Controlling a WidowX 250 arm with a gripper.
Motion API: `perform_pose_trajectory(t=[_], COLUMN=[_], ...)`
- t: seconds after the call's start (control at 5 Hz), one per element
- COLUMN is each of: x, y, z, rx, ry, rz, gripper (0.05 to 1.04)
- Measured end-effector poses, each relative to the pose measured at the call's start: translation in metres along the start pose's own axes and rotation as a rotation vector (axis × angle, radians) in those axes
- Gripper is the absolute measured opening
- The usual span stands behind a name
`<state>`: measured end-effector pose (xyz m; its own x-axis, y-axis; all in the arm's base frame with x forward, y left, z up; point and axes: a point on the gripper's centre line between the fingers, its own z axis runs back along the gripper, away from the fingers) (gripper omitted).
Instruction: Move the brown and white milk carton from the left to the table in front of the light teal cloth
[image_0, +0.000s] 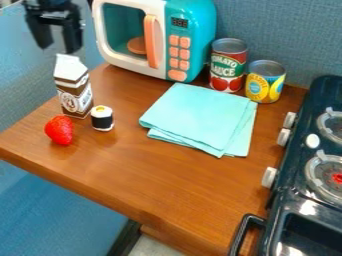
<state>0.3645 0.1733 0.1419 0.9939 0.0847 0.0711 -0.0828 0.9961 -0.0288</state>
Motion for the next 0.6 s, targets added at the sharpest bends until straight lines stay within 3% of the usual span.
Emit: perform_pose_trajectory(t=[0.6], x=[0.003], y=[-0.003], z=[-0.012], rx=[0.077], ry=[0.064], rz=[0.029], gripper=[1.004])
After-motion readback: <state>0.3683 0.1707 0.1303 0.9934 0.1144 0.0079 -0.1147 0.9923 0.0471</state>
